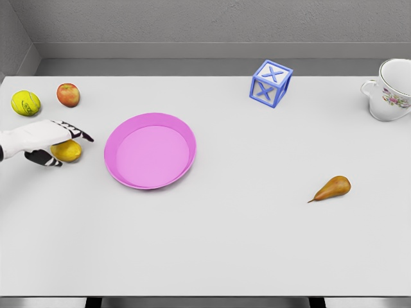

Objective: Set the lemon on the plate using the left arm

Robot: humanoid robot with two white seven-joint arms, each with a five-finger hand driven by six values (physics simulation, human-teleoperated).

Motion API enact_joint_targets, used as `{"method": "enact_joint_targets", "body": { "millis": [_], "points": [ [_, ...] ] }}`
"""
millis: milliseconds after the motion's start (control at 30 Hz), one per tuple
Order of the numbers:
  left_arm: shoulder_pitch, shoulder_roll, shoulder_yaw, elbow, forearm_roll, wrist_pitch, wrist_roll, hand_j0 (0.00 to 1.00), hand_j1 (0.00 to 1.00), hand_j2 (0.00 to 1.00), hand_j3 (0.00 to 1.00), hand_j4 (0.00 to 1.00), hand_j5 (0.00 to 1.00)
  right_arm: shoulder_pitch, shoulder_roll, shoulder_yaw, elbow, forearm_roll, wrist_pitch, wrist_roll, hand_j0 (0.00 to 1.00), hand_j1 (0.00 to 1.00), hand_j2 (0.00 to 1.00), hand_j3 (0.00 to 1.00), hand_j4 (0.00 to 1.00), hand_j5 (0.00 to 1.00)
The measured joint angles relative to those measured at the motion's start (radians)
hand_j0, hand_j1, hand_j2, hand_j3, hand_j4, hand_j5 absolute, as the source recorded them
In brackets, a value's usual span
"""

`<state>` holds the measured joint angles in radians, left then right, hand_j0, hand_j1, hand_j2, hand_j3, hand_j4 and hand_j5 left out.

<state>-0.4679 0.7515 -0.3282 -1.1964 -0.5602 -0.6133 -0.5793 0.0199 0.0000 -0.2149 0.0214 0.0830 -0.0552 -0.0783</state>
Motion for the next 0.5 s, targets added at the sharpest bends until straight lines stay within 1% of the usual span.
{"method": "enact_joint_targets", "body": {
  "millis": [100,167,200,333,433,500],
  "points": [
    [0.000,0.000,-0.007,-0.001,-0.001,0.000,-0.001,0.68,0.68,0.68,0.68,0.68,0.68,0.000,0.000,0.000,0.000,0.000,0.000,0.000,1.00,1.00,1.00,1.00,1.00,1.00],
    [0.000,-0.001,-0.013,-0.001,-0.001,0.000,-0.001,0.68,0.68,0.68,0.68,0.68,0.68,0.000,0.000,0.000,0.000,0.000,0.000,0.000,1.00,1.00,1.00,1.00,1.00,1.00],
    [0.000,-0.001,-0.014,-0.001,-0.001,0.000,-0.001,0.64,0.64,0.64,0.64,0.64,0.64,0.000,0.000,0.000,0.000,0.000,0.000,0.000,1.00,1.00,1.00,1.00,1.00,1.00],
    [0.000,-0.001,-0.017,-0.002,0.000,0.000,-0.001,0.59,0.59,0.59,0.59,0.59,0.59,0.000,0.000,0.000,0.000,0.000,0.000,0.000,1.00,1.00,1.00,1.00,1.00,1.00],
    [0.000,0.001,-0.017,-0.001,0.002,0.000,-0.001,0.59,0.59,0.59,0.59,0.59,0.59,0.000,0.000,0.000,0.000,0.000,0.000,0.000,1.00,1.00,1.00,1.00,1.00,1.00],
    [0.000,0.002,-0.016,-0.003,0.003,0.000,-0.001,0.55,0.55,0.55,0.55,0.55,0.55,0.000,0.000,0.000,0.000,0.000,0.000,0.000,1.00,1.00,1.00,1.00,1.00,1.00]
  ]
}}
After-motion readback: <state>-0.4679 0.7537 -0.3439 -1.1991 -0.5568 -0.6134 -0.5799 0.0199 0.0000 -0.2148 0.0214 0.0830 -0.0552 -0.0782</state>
